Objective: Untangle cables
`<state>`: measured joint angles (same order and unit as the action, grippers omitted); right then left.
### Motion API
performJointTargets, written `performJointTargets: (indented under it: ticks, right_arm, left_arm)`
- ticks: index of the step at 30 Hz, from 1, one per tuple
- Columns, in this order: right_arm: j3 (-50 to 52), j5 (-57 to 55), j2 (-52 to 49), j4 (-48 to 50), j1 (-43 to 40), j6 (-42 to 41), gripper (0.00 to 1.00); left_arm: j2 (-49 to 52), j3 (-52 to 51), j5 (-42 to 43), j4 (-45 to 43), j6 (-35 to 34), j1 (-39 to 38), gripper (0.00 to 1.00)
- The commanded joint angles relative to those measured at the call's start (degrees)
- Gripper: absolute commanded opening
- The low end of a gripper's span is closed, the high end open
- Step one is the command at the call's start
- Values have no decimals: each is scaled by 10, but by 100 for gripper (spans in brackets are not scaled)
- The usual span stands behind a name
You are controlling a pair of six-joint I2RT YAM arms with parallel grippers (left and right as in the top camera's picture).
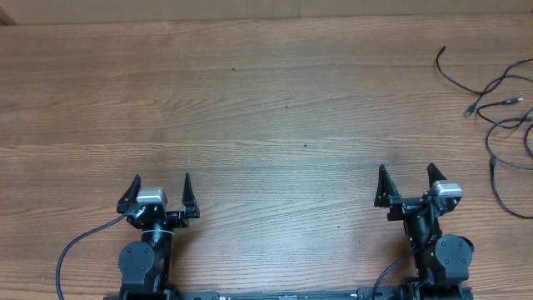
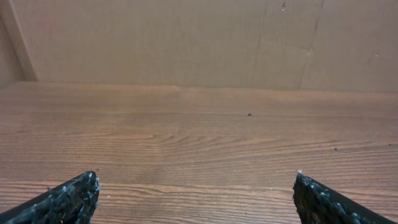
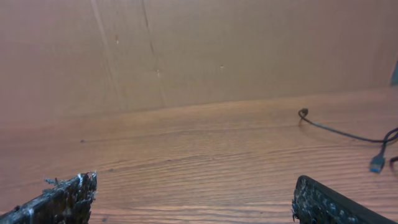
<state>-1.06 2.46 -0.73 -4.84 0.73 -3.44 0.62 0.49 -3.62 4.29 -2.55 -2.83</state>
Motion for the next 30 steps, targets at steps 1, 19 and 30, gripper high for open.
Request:
performJointTargets:
  ticks: [1, 19, 30]
  right_arm:
    - [6, -9, 6, 0, -2, 40, 100]
    - [6, -5, 6, 0, -2, 54, 100]
    - [6, -5, 6, 1, -2, 54, 100]
  left_arm:
    - [-4, -2, 1, 0, 13, 6, 100]
    - [-4, -2, 1, 0, 13, 6, 100]
    - [-4, -2, 1, 0, 13, 6, 100]
